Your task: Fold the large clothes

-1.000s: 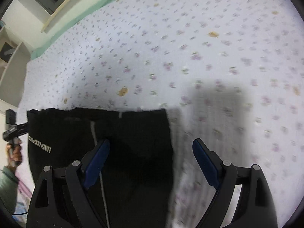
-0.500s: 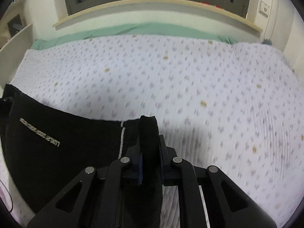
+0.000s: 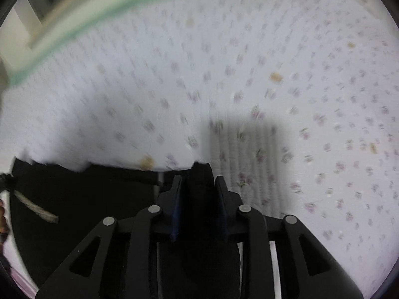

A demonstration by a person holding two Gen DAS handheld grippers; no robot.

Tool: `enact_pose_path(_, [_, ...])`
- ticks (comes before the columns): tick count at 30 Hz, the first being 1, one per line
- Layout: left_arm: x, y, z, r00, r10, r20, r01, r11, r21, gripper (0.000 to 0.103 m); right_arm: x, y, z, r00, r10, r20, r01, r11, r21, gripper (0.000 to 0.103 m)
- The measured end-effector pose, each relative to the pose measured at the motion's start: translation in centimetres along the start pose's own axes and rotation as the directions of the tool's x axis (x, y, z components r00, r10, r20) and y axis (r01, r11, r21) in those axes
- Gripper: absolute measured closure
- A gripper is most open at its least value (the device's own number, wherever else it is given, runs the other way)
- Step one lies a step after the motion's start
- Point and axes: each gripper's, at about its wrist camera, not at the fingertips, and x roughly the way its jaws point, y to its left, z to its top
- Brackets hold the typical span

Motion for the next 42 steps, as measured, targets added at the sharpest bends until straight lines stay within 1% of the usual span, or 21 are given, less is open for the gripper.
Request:
enact_pose_path(2, [-3.4,0.0,-0.8,0.999,-0.015,0.044,0.016,1.0,-0.005,0.052,-4.5,0.8,-0.7,0.995,0.076,0.064,-0.076,0.997,-0.003,0.047])
enact_pose_path(3, [-5.3,-0.4,-1.6,0.997,-0.014,0.076,0.013,1.0,0.01,0.05,-6.0,1.5,-1.1,0.992,0.097,0.087,-0.096,0.995,-0.016,0.03])
enact_pose_path(4, [-7.0,-1.0,-2.5,0.995,-0.015,0.103,0.012,0.999,0.032,0.045,-7.5,2.3,-1.9,0.989,0.109,0.104,-0.105,0.994,-0.038,0.018])
enact_pose_path(5, [-8.3,-1.6,-3.5,0.993,-0.016,0.121,0.009,0.998,0.056,0.041,-8.6,3.5,-2.7,0.987,0.121,0.11,-0.114,0.991,-0.069,0.017])
enact_pose_path(7, [-10.3,-3.7,-5.7,0.992,-0.002,0.126,-0.015,0.991,0.134,0.04,-9.8,6.0,-4.6,0.985,0.159,0.071,-0.149,0.981,-0.125,0.017])
enact_pose_path(11, [-11.0,-8.4,-11.0,0.994,0.031,0.101,-0.06,0.954,0.292,0.04,-8.9,10.6,-9.0,0.99,0.134,-0.048,-0.14,0.971,-0.192,0.017])
enact_pose_path(14, [-9.0,-11.4,-14.3,0.998,0.016,0.055,-0.034,0.938,0.345,0.04,-6.7,13.0,-11.9,0.993,0.069,-0.094,-0.089,0.97,-0.225,0.017])
enact_pose_path(17, [-4.8,-13.3,-16.5,1.0,0.005,-0.014,0.0,0.94,0.342,0.04,-4.2,13.3,-13.4,0.989,0.066,-0.133,-0.091,0.978,-0.189,0.02])
enact_pose_path(19, [-1.5,-14.3,-17.4,0.998,0.045,-0.038,-0.029,0.935,0.353,0.04,-2.5,13.4,-14.0,0.991,0.019,-0.135,-0.044,0.982,-0.183,0.02])
enact_pose_path(21, [1.0,-14.5,-17.8,0.995,0.099,-0.018,-0.086,0.929,0.359,0.039,-0.4,12.6,-14.3,0.99,0.049,-0.133,-0.07,0.984,-0.161,0.02])
enact_pose_path(23, [3.2,-13.4,-17.7,0.997,0.078,-0.029,-0.064,0.941,0.333,0.032,1.0,11.8,-14.7,0.988,0.069,-0.136,-0.089,0.985,-0.146,0.019])
enact_pose_path(24, [3.8,-13.0,-17.5,0.996,0.075,-0.041,-0.057,0.942,0.33,0.032,1.7,11.5,-15.0,0.987,0.069,-0.142,-0.09,0.985,-0.146,0.019])
enact_pose_path(27, [4.7,-12.7,-16.7,0.993,0.092,-0.073,-0.063,0.944,0.324,0.032,2.4,12.0,-15.4,0.99,0.037,-0.139,-0.063,0.98,-0.187,0.018])
enact_pose_path(29, [5.0,-13.0,-16.6,0.99,0.114,-0.08,-0.081,0.936,0.342,0.032,2.5,12.3,-15.5,0.99,0.028,-0.139,-0.054,0.981,-0.187,0.018])
enact_pose_path(31, [4.6,-13.2,-16.0,0.988,0.12,-0.095,-0.082,0.94,0.332,0.032,2.4,12.1,-15.1,0.987,0.037,-0.157,-0.064,0.983,-0.169,0.018])
enact_pose_path(33, [2.5,-13.9,-15.2,0.995,0.059,-0.085,-0.028,0.947,0.32,0.033,1.5,11.6,-13.9,0.984,0.065,-0.169,-0.089,0.986,-0.138,0.02])
enact_pose_path(35, [0.6,-14.8,-14.4,0.998,-0.016,-0.06,0.034,0.947,0.321,0.033,-0.3,11.8,-12.2,0.99,0.094,-0.109,-0.107,0.986,-0.127,0.02])
enact_pose_path(37, [-0.4,-15.4,-13.0,0.998,-0.048,-0.036,0.056,0.95,0.308,0.033,-0.9,11.9,-10.5,0.996,0.074,-0.049,-0.08,0.989,-0.123,0.02])
enact_pose_path(39, [0.8,-15.0,-11.6,0.994,-0.081,-0.073,0.097,0.962,0.254,0.033,0.5,11.7,-9.0,0.997,0.05,-0.053,-0.055,0.993,-0.107,0.02])
enact_pose_path(40, [2.3,-14.6,-11.2,0.994,-0.056,-0.098,0.077,0.969,0.233,0.033,2.3,11.6,-8.7,0.996,0.026,-0.087,-0.035,0.994,-0.104,0.021])
enact_pose_path(42, [6.0,-13.1,-11.3,0.986,0.044,-0.161,-0.006,0.973,0.229,0.037,5.3,11.4,-8.7,0.989,0.02,-0.143,-0.034,0.994,-0.101,0.016])
